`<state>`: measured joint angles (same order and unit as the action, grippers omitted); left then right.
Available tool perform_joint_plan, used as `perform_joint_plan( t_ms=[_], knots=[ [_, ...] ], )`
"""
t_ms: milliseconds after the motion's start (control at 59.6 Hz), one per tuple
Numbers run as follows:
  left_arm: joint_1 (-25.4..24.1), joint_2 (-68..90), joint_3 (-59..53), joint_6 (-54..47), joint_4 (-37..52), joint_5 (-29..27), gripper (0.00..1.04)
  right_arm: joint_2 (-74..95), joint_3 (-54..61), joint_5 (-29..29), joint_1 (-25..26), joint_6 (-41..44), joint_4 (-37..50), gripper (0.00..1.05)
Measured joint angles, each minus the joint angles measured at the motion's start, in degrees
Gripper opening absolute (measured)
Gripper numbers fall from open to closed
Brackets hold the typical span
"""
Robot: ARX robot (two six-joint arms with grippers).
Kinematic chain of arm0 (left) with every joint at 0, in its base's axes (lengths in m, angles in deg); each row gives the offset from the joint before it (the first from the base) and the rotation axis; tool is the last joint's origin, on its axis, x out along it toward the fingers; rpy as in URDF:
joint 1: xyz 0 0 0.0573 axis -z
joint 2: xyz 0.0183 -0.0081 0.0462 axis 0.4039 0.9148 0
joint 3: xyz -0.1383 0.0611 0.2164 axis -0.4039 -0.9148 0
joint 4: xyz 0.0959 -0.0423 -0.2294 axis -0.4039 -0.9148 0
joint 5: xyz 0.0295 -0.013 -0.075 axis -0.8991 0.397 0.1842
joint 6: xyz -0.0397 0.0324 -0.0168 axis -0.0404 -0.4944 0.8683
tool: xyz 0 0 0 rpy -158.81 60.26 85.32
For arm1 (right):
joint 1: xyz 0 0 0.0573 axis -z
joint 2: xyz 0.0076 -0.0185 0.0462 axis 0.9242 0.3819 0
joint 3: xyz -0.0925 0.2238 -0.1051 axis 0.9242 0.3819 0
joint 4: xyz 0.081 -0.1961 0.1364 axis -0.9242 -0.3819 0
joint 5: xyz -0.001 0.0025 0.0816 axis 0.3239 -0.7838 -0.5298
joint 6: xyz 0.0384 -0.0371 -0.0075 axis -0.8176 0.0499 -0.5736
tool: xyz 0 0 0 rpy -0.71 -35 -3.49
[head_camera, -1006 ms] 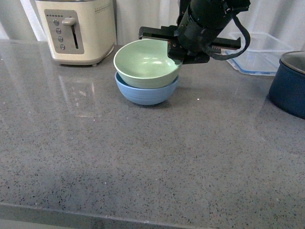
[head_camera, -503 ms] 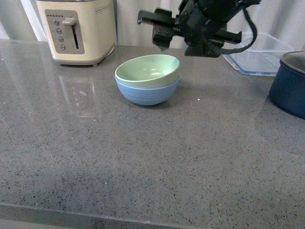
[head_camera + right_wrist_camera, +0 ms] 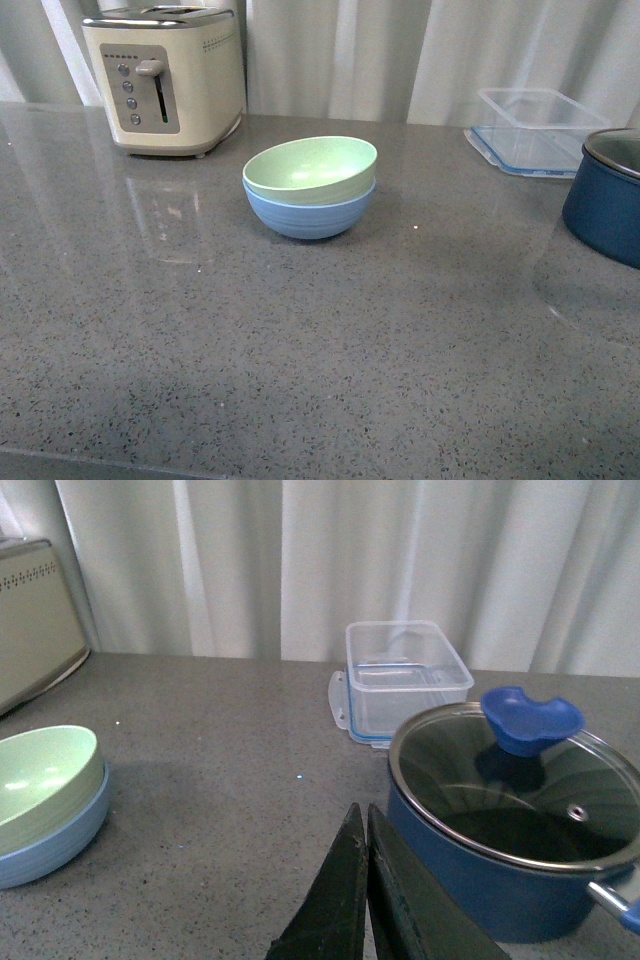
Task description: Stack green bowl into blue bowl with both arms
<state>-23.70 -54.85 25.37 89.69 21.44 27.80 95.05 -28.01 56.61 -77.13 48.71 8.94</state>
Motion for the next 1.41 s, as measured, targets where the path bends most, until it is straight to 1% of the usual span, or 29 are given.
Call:
perform_joint_plan(
  t_ms=[268, 453, 520, 637, 788, 855, 922, 1090, 1408],
  knots=[
    [0.00, 0.00, 0.00, 0.00, 0.00, 0.02, 0.98, -8.94, 9.79, -3.04, 3.34, 0.07, 0.35, 0.01],
    [0.00, 0.00, 0.00, 0.00, 0.00, 0.00, 0.98, -15.45, 14.34, -4.63, 4.98, 0.09, -1.62, 0.01],
    [0.00, 0.00, 0.00, 0.00, 0.00, 0.02, 0.98, -18.01, 15.76, -8.24, 7.41, 0.11, -2.89, 0.01],
    [0.00, 0.00, 0.00, 0.00, 0.00, -0.02, 0.98, -22.45, 17.77, -8.70, 9.38, 0.09, -5.29, 0.01],
    [0.00, 0.00, 0.00, 0.00, 0.00, 0.00, 0.98, -28.83, 19.82, -9.05, 9.44, 0.09, -9.51, 0.01],
    [0.00, 0.00, 0.00, 0.00, 0.00, 0.00, 0.98, -29.38, 21.35, -9.03, 9.44, 0.09, -7.69, 0.01],
    [0.00, 0.00, 0.00, 0.00, 0.00, 0.00, 0.98, -30.53, 22.51, -9.03, 9.44, 0.09, -8.15, 0.01],
    [0.00, 0.00, 0.00, 0.00, 0.00, 0.00, 0.98, -38.18, 23.21, -9.05, 9.44, 0.09, -15.17, 0.01],
    [0.00, 0.00, 0.00, 0.00, 0.00, 0.00, 0.98, -47.98, 23.23, -9.07, 9.44, 0.09, -24.37, 0.01]
  ],
)
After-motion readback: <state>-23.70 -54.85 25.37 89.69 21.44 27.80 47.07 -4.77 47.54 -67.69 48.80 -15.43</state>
